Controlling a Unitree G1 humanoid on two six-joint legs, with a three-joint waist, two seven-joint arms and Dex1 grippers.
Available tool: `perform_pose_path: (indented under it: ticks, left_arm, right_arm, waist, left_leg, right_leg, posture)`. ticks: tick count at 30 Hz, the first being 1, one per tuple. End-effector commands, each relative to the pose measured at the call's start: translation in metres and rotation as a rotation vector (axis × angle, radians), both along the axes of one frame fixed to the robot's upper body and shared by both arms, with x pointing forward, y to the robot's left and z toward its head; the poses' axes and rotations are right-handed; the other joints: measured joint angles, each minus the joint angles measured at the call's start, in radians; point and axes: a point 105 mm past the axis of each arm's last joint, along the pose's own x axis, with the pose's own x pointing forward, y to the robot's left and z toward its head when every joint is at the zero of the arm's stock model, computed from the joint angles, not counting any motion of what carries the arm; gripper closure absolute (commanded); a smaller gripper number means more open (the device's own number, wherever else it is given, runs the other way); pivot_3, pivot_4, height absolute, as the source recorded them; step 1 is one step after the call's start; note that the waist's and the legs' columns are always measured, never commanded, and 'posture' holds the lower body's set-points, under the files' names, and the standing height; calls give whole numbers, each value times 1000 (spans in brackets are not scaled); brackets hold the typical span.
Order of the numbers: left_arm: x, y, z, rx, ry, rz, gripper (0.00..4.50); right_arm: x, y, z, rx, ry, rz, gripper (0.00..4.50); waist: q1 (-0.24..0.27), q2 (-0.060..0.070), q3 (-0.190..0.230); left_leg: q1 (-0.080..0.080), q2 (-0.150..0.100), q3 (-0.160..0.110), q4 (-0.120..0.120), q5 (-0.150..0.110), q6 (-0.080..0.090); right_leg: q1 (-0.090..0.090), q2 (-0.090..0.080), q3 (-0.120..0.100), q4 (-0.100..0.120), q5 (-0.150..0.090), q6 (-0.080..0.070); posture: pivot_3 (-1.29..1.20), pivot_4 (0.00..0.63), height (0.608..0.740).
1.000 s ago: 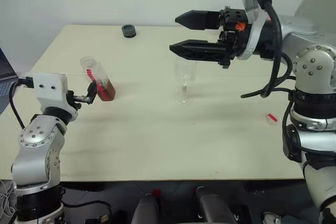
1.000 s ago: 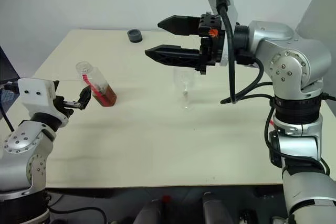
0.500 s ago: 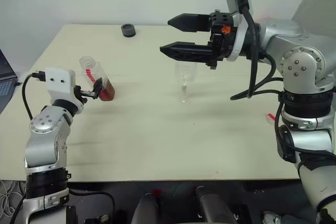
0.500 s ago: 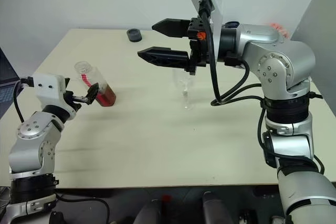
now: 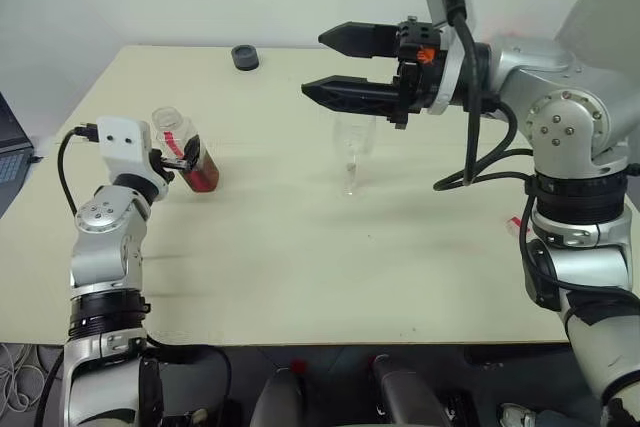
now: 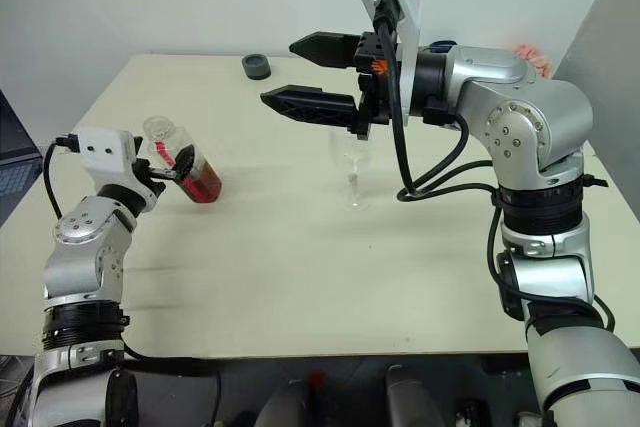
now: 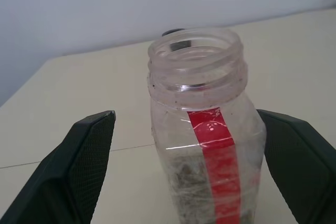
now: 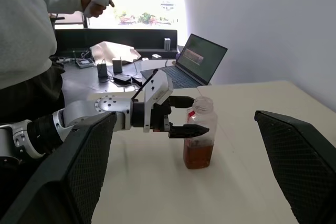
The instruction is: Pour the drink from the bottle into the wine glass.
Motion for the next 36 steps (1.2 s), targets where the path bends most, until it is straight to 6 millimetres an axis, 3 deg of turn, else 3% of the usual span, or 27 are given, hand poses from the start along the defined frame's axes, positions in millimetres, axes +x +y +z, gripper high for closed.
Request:
perform_pose_path:
  ticks: [1,6,9,15,20,23,26,29,32,36]
  left_arm:
    - [4,-2,16,-4,-80,-1,0]
    - [9,-8,18,-20,-106,-23,0]
    - [11,-11,16,-23,-107,-31,550]
    - [15,-14,11,-36,-95,-39,2365]
    - [16,-12,13,-30,-101,-34,2368]
    - [17,-18,30,18,-127,-74,2368]
    - [23,-45,62,108,-182,-178,2368]
    - [29,-77,93,199,-236,-285,2368]
    - [33,-115,117,357,-299,-401,2368]
    - [35,-147,134,492,-365,-493,2368]
  right_arm:
    - [-6,1,11,9,-67,0,17]
    - [-5,1,10,3,-67,-13,17]
    - [-4,0,10,1,-65,-20,0]
    - [-3,0,10,1,-64,-32,0]
    - [-1,-2,10,9,-66,-55,0]
    - [4,-13,11,49,-84,-118,0]
    - [13,-39,10,105,-97,-242,0]
    - [9,-65,8,147,-156,-336,0]
    - [-4,-90,-10,149,-185,-415,0]
    - [-21,-98,-44,135,-139,-459,0]
  waist:
    - [1,0,0]
    - [2,0,0]
    - [2,0,0]
    - [2,0,0]
    - [2,0,0]
    - [4,0,0]
    - [15,0,0]
    - [38,-1,0]
    - [52,-1,0]
    - [45,-1,0]
  left_leg:
    - [0,0,0,0,0,0]
    - [0,0,0,0,0,0]
    - [0,0,0,0,0,0]
    - [0,0,0,0,0,0]
    - [0,0,-1,0,0,0]
    - [-1,0,-1,0,0,0]
    - [-2,-1,-2,1,0,0]
    - [-7,-2,-5,2,0,0]
    - [-12,-3,-6,2,0,0]
    - [-14,-4,-4,2,0,0]
  right_leg:
    - [0,0,0,0,0,0]
    - [0,-1,0,0,0,0]
    - [0,-1,0,0,0,0]
    - [0,-1,-1,0,0,0]
    - [0,-1,-1,0,0,0]
    - [0,-1,-1,0,0,0]
    - [0,-1,-3,0,0,0]
    - [-3,-1,-6,-1,0,0]
    - [-6,-2,-8,-1,0,0]
    - [-8,-4,-6,-2,0,1]
  posture:
    - [0,150,740]
    - [0,150,740]
    - [0,150,740]
    - [0,150,740]
    - [0,150,740]
    - [0,150,740]
    - [0,150,740]
    - [0,150,740]
    - [0,150,740]
    - [0,150,740]
